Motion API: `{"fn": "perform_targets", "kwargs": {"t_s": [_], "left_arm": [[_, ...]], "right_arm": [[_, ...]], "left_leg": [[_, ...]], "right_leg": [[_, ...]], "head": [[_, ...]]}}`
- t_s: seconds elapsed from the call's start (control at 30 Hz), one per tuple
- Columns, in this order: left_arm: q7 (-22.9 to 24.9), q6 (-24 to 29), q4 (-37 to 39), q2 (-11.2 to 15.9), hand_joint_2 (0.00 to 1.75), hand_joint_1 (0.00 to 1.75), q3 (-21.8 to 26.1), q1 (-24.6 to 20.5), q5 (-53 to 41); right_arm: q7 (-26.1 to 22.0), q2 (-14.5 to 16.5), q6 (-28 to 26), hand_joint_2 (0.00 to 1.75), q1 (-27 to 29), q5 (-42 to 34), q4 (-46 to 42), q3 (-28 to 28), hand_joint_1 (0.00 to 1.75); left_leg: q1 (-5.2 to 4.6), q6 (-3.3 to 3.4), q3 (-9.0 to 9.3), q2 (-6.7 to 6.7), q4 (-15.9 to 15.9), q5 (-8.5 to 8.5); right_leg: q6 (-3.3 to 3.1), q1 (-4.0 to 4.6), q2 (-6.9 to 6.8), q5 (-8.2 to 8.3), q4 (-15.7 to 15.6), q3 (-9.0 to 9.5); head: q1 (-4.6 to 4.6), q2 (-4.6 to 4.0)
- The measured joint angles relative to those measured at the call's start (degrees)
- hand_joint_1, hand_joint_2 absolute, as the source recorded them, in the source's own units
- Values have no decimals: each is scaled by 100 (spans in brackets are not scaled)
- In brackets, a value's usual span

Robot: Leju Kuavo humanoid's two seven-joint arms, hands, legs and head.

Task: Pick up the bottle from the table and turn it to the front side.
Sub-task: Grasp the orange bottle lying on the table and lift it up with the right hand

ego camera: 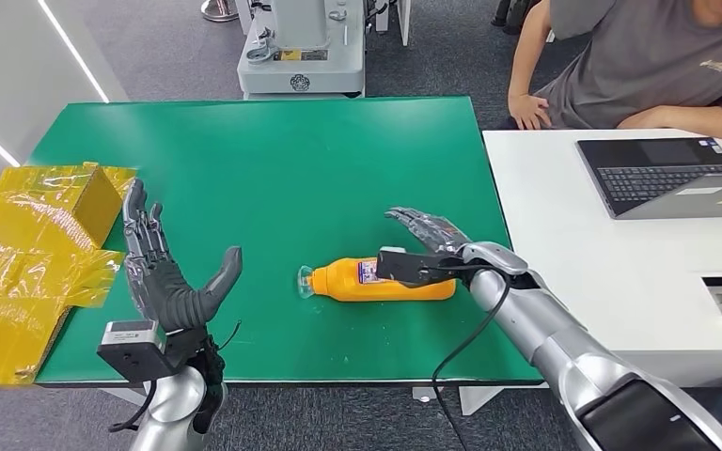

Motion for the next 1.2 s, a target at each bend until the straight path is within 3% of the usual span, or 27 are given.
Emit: {"fn": "perform_targets", "kwargs": {"t_s": [0.63, 0.7, 0.77, 0.87, 1.2], "left_arm": [[95, -21, 0, 45, 175, 0, -2, 3, -30], [96, -21, 0, 46, 175, 0, -2, 9, -30], [97, -21, 0, 46, 175, 0, -2, 16, -30], [97, -20, 0, 46, 175, 0, -2, 22, -31], [97, -1, 0, 57, 175, 0, -2, 48, -23]], "right_arm": [[189, -47, 3, 175, 48, -115, 498, 162, 0], [205, -50, -50, 175, 65, -111, 515, 170, 73], [213, -53, -119, 175, 81, -97, 523, 178, 158], [201, -55, -250, 175, 110, -76, 529, 185, 174], [77, -55, -532, 175, 166, -22, 529, 186, 175]], "left_leg": [[0, 0, -1, 0, 0, -1], [0, 0, -1, 0, 0, -1], [0, 0, -1, 0, 1, -1], [-1, 0, -1, 0, 1, -1], [0, 0, -1, 1, 0, -1]], "right_leg": [[0, 0, 2, -1, -1, -2], [0, 0, 2, -1, -1, -2], [0, 0, 2, -1, -1, -2], [0, 0, 2, 0, -1, -2], [0, 0, 2, -1, 0, -2]], "head": [[0, 0], [0, 0], [0, 0], [0, 0], [0, 0]]}}
